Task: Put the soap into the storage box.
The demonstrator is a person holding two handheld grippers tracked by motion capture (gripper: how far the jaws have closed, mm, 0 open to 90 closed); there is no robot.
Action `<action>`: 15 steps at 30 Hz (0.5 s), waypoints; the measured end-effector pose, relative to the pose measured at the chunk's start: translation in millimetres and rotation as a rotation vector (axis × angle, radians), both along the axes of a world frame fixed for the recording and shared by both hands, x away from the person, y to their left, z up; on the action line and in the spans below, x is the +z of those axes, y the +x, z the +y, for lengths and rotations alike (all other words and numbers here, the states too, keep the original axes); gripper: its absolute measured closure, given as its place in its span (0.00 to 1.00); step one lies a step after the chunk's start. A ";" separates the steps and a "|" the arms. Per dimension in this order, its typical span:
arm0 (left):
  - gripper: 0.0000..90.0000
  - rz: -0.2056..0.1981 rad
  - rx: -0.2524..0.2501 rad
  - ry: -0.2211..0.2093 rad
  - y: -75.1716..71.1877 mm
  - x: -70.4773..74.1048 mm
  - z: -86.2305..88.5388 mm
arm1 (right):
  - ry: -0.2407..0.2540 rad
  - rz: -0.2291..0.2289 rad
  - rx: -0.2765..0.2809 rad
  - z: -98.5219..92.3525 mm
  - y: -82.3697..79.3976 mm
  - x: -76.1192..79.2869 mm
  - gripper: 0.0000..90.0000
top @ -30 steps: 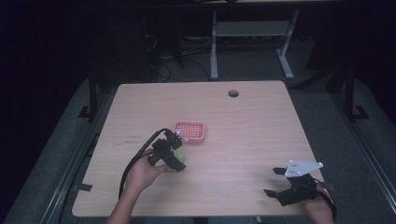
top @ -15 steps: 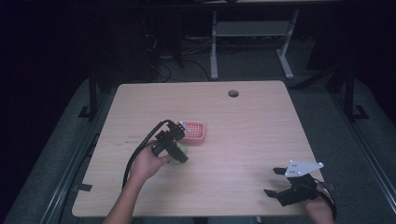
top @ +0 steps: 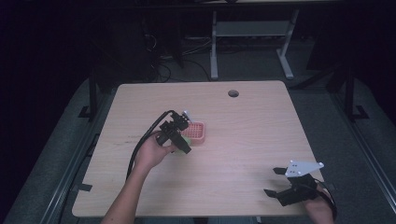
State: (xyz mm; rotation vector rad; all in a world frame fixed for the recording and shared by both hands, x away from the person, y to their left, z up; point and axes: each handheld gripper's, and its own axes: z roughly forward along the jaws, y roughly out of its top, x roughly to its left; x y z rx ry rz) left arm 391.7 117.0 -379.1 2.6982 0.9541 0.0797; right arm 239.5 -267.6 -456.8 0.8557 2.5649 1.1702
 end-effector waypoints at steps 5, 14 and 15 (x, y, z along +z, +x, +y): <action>0.30 0.004 -0.005 0.010 9.8 1.5 -5.8 | 0.001 -0.001 0.001 -0.5 0.0 0.0 0.15; 0.30 0.007 0.018 0.029 26.6 -0.7 -11.9 | 0.002 -0.004 0.001 -1.0 0.2 0.0 0.15; 0.30 0.006 0.012 0.033 29.4 -0.4 -11.9 | 0.002 -0.004 0.001 -1.1 0.1 0.0 0.15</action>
